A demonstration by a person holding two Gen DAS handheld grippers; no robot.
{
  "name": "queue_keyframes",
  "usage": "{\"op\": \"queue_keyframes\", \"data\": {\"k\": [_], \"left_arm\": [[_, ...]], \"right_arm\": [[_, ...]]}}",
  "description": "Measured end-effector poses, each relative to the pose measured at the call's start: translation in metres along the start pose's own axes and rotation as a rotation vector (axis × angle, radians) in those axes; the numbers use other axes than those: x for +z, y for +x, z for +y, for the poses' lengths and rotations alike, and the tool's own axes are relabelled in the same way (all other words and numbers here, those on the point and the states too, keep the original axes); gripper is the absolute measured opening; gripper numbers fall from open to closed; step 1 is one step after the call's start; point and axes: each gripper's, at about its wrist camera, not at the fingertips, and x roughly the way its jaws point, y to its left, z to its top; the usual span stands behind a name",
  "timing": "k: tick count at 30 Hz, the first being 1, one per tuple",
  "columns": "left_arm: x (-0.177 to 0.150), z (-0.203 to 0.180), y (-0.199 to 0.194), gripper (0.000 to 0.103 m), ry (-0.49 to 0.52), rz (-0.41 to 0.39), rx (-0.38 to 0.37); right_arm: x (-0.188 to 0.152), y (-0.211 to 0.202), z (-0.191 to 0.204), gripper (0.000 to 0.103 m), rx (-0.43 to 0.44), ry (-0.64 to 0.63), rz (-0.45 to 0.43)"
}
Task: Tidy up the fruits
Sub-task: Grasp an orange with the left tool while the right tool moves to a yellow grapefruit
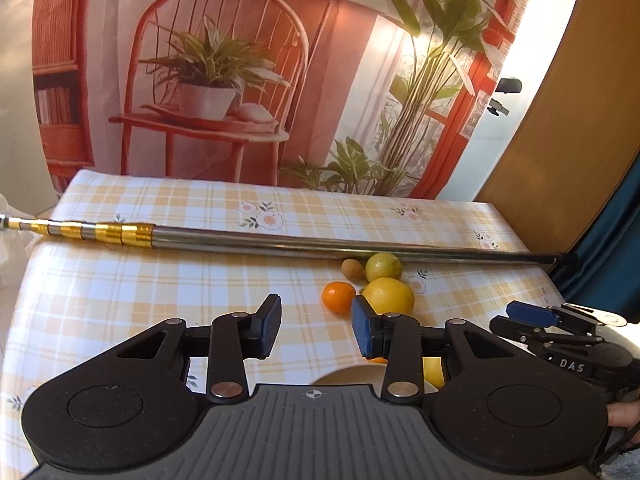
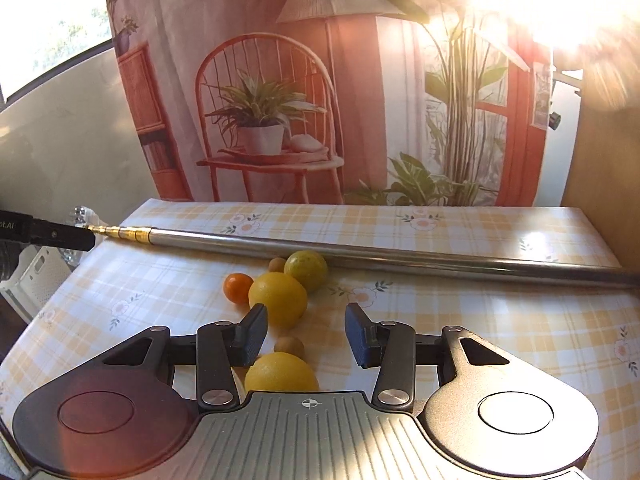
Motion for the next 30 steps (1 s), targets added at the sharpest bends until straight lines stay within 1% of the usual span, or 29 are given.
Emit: {"op": "queue_keyframes", "data": {"k": [1,3,5,7,9,12,16,19,23,30], "left_arm": [[0.002,-0.001,-0.005,0.041,0.007,-0.014,0.008],[0.005,0.0,-0.011,0.041,0.001,-0.026,-0.002],[0.007,0.002,-0.012,0.041,-0.006,-0.027,-0.005],[0.008,0.002,-0.008,0.041,0.003,-0.019,0.008],[0.009,0.003,0.001,0.041,0.013,0.005,0.01],[0.008,0.003,0.018,0.041,0.016,0.049,-0.014],[0.004,-0.003,0.04,0.041,0.052,0.097,-0.037],[0.001,-0.011,0.062,0.041,0.069,0.154,-0.075],[-0.004,-0.021,0.099,0.041,0.064,0.256,-0.112],[-0.007,-0.026,0.149,0.041,-0.068,0.41,-0.15]], "right_arm": [[0.002,-0.002,-0.002,0.04,-0.005,-0.002,-0.007],[0.004,-0.006,-0.004,0.04,-0.024,-0.015,-0.019],[0.005,-0.006,-0.009,0.04,-0.034,-0.008,-0.021],[0.005,-0.004,-0.012,0.04,-0.049,0.003,-0.018],[0.003,-0.001,-0.014,0.04,-0.062,0.009,-0.012],[0.002,0.005,-0.015,0.04,-0.067,0.012,0.005],[0.005,0.013,-0.017,0.04,-0.079,0.016,0.022],[0.006,0.019,-0.018,0.04,-0.084,0.029,0.025],[0.007,0.026,-0.024,0.04,-0.081,0.049,0.038],[0.006,0.035,-0.03,0.04,-0.085,0.057,0.056]]}}
